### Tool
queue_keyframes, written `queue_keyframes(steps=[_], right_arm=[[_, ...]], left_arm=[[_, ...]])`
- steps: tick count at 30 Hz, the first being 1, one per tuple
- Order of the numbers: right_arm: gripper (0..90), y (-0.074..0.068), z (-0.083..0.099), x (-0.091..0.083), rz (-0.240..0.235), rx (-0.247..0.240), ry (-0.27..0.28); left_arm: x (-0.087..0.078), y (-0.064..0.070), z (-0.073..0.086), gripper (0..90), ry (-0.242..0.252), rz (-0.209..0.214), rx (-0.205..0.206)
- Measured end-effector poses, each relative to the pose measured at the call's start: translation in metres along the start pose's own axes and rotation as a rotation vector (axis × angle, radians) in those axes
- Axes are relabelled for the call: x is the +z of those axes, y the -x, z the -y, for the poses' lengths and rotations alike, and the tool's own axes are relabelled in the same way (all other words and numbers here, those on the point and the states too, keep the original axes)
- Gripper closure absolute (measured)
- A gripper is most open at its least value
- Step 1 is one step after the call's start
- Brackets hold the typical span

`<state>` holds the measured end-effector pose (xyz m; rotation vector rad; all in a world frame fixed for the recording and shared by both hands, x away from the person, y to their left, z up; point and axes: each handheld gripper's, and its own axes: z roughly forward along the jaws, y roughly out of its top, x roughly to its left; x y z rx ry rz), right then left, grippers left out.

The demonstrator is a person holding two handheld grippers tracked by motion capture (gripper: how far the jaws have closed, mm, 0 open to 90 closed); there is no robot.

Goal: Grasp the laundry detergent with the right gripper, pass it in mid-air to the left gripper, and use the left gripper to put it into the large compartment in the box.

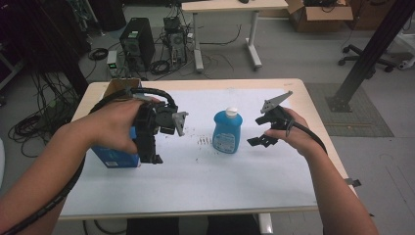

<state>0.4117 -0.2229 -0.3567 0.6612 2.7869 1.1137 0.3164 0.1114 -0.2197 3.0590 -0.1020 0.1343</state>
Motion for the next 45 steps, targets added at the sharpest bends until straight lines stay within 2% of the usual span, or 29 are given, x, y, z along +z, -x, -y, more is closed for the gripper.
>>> queue_keyframes(steps=[6, 12, 19, 37, 45], right_arm=[[3.3, -0.002, 0.003, 0.008, -0.004, 0.010, 0.050], [2.6, -0.003, 0.005, 0.018, -0.013, 0.020, 0.046], [2.5, -0.002, 0.007, 0.026, -0.020, 0.038, 0.095], [2.1, -0.007, 0.009, 0.045, -0.037, 0.053, 0.134], [2.2, -0.008, 0.008, 0.054, -0.045, 0.049, 0.168]], left_arm=[[0.000, 0.000, 0.001, 0.2, 0.001, 0.000, -0.002], [0.001, -0.001, 0.001, 0.2, -0.001, 0.002, -0.001], [0.003, -0.001, 0.001, 0.2, 0.002, 0.002, 0.001], [0.007, -0.001, 0.003, 0.2, 0.002, 0.008, -0.002], [0.010, -0.001, 0.004, 0.2, 0.004, 0.013, -0.002]])
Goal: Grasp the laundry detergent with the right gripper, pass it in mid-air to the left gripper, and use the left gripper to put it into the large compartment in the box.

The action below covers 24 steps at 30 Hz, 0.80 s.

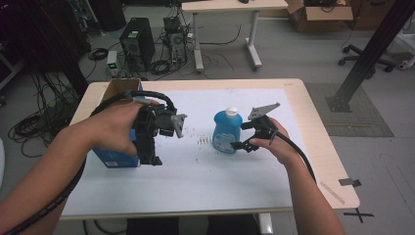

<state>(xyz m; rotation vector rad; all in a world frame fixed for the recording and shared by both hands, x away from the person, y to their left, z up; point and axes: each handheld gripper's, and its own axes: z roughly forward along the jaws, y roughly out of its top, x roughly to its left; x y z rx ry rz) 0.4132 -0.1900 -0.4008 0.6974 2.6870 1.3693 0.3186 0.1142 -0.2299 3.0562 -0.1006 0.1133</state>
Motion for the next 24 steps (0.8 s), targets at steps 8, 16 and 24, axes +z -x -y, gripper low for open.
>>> queue_keyframes(steps=[8, 16, 24], right_arm=[[2.0, -0.003, 0.001, 0.009, 0.002, -0.008, 0.034], [1.9, -0.005, 0.003, 0.017, 0.019, -0.005, 0.045], [1.9, -0.005, 0.004, 0.022, 0.039, 0.025, 0.075]], left_arm=[[0.001, -0.001, 0.001, 0.2, 0.000, -0.003, -0.004], [0.003, -0.001, 0.001, 0.2, 0.003, -0.001, -0.002], [0.004, -0.001, -0.001, 0.2, 0.004, 0.001, 0.001]])
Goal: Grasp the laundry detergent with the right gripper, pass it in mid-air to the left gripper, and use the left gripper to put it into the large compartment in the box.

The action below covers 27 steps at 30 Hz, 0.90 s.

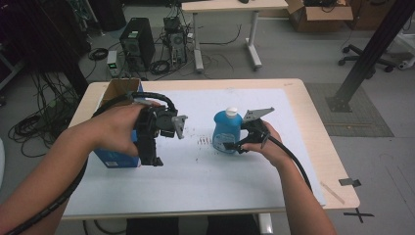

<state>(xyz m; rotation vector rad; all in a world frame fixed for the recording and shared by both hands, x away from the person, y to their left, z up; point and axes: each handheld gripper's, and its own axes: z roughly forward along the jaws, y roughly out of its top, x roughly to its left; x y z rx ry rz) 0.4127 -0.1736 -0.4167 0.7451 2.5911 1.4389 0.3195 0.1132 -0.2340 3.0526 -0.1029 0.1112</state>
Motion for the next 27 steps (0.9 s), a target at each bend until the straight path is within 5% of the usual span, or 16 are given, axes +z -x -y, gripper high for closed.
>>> queue_keyframes(steps=[7, 27], right_arm=[[9.3, -0.0022, 0.0014, 0.0016, 0.030, -0.016, 0.053], [17.0, -0.0040, 0.0047, 0.0069, 0.044, -0.032, 0.083]], left_arm=[[-0.0003, 0.0002, 0.0013, 0.2, 0.000, -0.002, -0.002], [0.0012, 0.0002, 0.0058, 0.3, 0.009, -0.001, -0.004]])
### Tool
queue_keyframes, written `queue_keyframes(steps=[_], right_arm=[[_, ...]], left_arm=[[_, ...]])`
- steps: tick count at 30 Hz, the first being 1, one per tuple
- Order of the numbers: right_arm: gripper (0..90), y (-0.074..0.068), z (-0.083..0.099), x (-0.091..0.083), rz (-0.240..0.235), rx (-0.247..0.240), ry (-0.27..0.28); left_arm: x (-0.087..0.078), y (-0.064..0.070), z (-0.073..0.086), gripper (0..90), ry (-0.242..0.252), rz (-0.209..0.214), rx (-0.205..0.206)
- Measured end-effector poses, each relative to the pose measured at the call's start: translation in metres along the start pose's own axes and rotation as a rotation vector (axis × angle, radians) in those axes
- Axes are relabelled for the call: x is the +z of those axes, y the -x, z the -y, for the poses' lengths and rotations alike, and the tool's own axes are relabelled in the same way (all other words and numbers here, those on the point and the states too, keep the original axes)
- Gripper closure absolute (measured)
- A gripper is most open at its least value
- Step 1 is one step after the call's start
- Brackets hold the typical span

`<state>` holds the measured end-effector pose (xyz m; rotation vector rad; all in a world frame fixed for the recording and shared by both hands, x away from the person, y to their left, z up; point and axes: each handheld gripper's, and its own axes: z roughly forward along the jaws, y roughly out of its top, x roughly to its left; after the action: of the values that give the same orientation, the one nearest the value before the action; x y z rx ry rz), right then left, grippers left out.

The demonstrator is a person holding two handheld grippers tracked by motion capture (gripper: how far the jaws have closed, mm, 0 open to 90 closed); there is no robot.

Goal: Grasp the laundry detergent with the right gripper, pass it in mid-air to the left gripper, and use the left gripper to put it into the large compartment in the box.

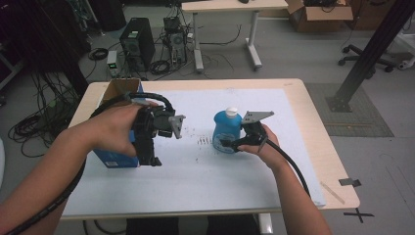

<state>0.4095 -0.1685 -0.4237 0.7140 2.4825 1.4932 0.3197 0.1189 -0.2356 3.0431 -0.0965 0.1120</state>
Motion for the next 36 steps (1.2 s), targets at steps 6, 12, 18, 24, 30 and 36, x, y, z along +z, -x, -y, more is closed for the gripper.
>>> queue_keyframes(steps=[6, 12, 18, 24, 30, 36], right_arm=[[19.8, -0.0001, 0.0017, 0.0014, -0.005, 0.002, 0.016], [22.5, 0.0003, 0.0021, 0.0013, -0.003, -0.003, 0.024], [26.2, 0.0006, 0.0039, 0.0019, 0.000, 0.000, 0.034], [33.0, -0.0001, 0.0058, 0.0042, 0.000, -0.006, 0.033], [39.3, -0.0010, 0.0077, 0.0063, -0.001, -0.016, 0.035], [42.3, -0.0031, 0.0072, 0.0058, 0.009, -0.039, 0.034]], left_arm=[[0.0007, 0.0002, 0.0005, 0.4, 0.003, 0.001, 0.000], [0.0006, 0.0004, 0.0011, 0.3, 0.003, 0.000, -0.001], [0.0014, -0.0004, 0.0015, 0.3, 0.002, 0.000, -0.005], [0.0006, -0.0002, 0.0010, 0.4, 0.003, -0.002, -0.004], [0.0009, -0.0001, 0.0009, 0.3, 0.003, -0.002, -0.004], [0.0006, -0.0004, 0.0002, 0.3, 0.002, -0.002, -0.004]])
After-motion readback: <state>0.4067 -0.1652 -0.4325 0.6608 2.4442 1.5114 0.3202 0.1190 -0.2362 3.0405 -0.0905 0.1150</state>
